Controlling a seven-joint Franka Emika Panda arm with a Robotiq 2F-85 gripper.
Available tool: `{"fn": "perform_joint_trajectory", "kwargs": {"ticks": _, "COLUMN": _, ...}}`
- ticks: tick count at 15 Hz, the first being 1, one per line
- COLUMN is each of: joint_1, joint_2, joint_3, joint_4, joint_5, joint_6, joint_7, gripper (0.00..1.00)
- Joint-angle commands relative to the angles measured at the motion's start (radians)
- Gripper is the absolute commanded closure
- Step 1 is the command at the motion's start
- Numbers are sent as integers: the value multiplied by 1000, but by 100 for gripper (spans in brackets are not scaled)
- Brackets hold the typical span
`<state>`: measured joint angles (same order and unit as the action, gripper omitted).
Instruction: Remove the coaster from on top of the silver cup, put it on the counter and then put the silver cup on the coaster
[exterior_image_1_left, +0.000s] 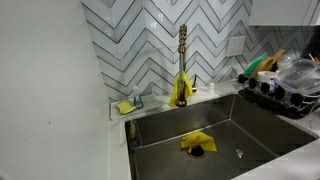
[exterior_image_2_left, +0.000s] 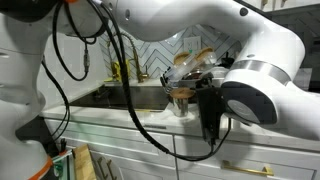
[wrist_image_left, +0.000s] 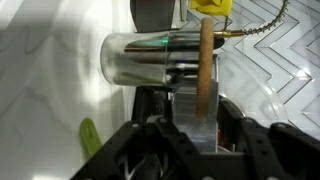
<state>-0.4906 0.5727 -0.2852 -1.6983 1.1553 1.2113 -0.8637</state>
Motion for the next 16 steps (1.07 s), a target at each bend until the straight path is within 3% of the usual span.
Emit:
{"fn": "perform_joint_trajectory", "kwargs": {"ticks": 1, "joint_1": -24, "joint_2": 37, "joint_3": 13, "joint_4": 35, "joint_5": 32, "joint_6": -39, "joint_7": 39, "gripper": 69}}
{"fn": "perform_joint_trajectory", "kwargs": {"ticks": 3, "joint_1": -26, "joint_2": 42, "joint_3": 14, "joint_4": 39, "joint_5": 41, "joint_6": -49, "joint_7": 46, "gripper": 72}}
{"fn": "perform_joint_trajectory", "kwargs": {"ticks": 4, "joint_1": -28, "joint_2": 46, "joint_3": 15, "joint_4": 43, "joint_5": 45, "joint_6": -58, "joint_7": 51, "gripper": 61}}
{"fn": "perform_joint_trajectory", "kwargs": {"ticks": 7, "joint_1": -25, "joint_2": 51, "joint_3": 14, "joint_4": 49, "joint_5": 43, "joint_6": -70, "joint_7": 62, "gripper": 40}}
{"fn": "perform_joint_trajectory", "kwargs": {"ticks": 10, "joint_1": -25, "joint_2": 54, "joint_3": 16, "joint_4": 50, "joint_5": 42, "joint_6": -81, "joint_7": 69, "gripper": 34}}
{"fn": "perform_joint_trajectory", "kwargs": {"ticks": 11, "joint_1": -27, "joint_2": 59, "joint_3": 17, "joint_4": 54, "joint_5": 42, "joint_6": -93, "joint_7": 82, "gripper": 53}}
{"fn": "perform_joint_trajectory", "kwargs": {"ticks": 16, "joint_1": -23, "joint_2": 67, "joint_3": 10, "joint_4": 55, "joint_5": 39, "joint_6": -95, "joint_7": 128, "gripper": 91}}
